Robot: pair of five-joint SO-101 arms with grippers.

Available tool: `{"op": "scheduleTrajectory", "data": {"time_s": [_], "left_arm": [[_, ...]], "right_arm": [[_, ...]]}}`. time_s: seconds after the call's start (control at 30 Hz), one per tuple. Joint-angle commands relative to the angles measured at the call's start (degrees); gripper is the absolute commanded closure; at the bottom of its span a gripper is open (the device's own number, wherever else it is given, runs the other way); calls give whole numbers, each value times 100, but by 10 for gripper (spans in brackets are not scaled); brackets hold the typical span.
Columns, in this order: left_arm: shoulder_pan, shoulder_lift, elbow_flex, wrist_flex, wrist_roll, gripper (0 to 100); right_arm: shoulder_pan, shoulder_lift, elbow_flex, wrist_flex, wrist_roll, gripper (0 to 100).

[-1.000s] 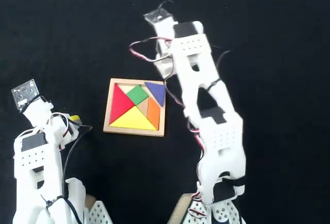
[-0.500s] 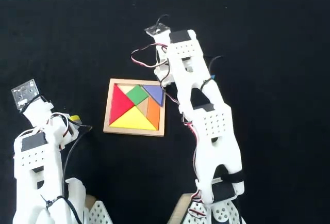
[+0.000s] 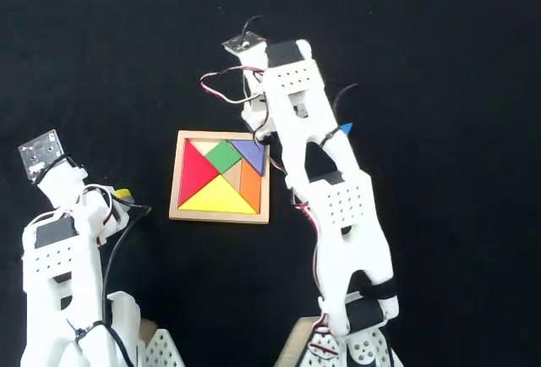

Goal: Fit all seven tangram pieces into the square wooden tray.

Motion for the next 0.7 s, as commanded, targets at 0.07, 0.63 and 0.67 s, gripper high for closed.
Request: {"op": "scheduleTrajectory", "data": {"time_s": [0.07,0.63,0.67], "left_arm": [[-31,-97,-31,-70,18,744],[-22,-97,-31,-53,18,744],[-13,-97,-40,-26,18,742]], "right_arm": [[-325,48,-479,97,-141,988],[1802,-1376,312,237,-132,988],[1899,-1552,444,237,-220,988]]}}
